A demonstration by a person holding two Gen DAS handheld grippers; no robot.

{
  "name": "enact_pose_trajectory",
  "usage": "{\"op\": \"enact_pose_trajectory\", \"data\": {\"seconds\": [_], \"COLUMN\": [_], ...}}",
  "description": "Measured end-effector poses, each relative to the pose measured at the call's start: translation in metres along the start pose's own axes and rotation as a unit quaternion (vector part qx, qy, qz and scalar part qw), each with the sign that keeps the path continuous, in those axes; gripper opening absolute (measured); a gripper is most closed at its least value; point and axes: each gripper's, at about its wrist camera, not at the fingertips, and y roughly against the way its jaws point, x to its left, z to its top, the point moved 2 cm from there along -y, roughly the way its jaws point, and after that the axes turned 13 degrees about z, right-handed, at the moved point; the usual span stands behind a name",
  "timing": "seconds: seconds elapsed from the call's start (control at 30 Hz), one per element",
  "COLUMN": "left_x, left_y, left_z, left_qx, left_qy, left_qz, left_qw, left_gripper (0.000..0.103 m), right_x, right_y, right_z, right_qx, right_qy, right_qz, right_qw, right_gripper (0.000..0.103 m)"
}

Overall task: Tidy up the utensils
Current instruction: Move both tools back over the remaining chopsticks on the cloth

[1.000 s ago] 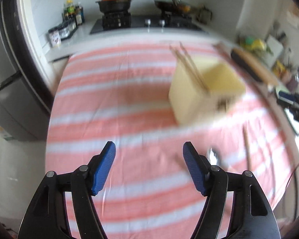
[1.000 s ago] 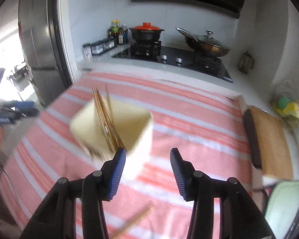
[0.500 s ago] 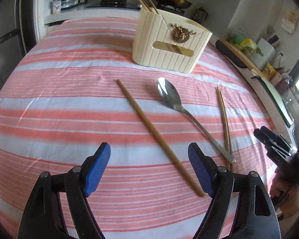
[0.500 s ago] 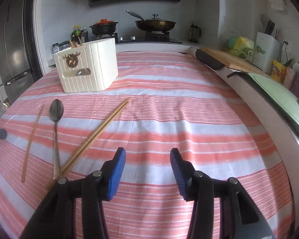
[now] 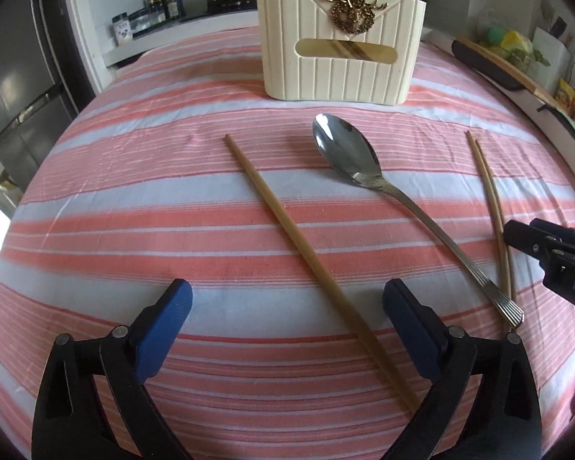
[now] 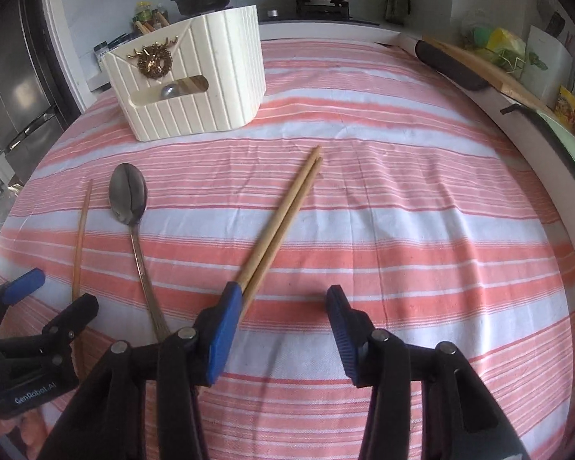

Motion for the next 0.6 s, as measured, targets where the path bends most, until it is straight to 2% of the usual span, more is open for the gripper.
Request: {"op": "enact_pose_trajectory", "data": {"seconds": [0.07,0.17,0.2,0.27,0.3,0.4,0.47,0.53,0.6], "left_x": [0.002,0.002,0.003,0.001,0.001,0.004,0.004,0.005,0.006], "left_y": [-0.001,0.0,0.0,-0.001,-0.001,0.0,0.001,0.001,0.001], "left_z": [0.0,-0.001,-0.001,-0.001,-0.001,-0.002,-0.002,-0.003,-0.003], "left_qx": [0.001,-0.002,-0.002,-0.002,-0.002,-0.002,-0.003,-0.002,-0.002], "left_qy": [0.002,0.002,0.002,-0.001,0.0,0.006,0.008,0.005,0.005], "left_qz": [-0.003,-0.005,-0.005,-0.001,-0.002,-0.011,-0.013,-0.009,-0.01], "left_qw": [1.0,1.0,1.0,1.0,1.0,0.9999,0.9999,0.9999,0.9999], "left_gripper": [0.102,0.102,0.102,0.103,0.103,0.102,0.102,0.102,0.102], "right_x": [0.002,-0.006,-0.009,-0.005,-0.005,-0.018,-0.023,-0.018,-0.01], "right_y": [-0.001,0.002,-0.001,0.0,0.0,0.011,0.014,0.012,0.007], "right_z": [0.006,0.004,0.002,0.002,0.003,0.003,0.0,0.002,0.004], "right_qx": [0.011,0.027,0.045,0.031,0.034,0.013,0.008,0.013,0.035], "right_qy": [0.016,0.002,-0.001,0.022,0.012,-0.073,-0.103,-0.098,-0.072], "right_qz": [-0.012,-0.01,-0.024,-0.038,-0.041,-0.001,0.023,0.033,0.015], "right_qw": [1.0,1.0,0.999,0.999,0.999,0.997,0.994,0.995,0.997], "right_gripper": [0.046,0.045,0.045,0.046,0.046,0.046,0.046,0.048,0.048]}}
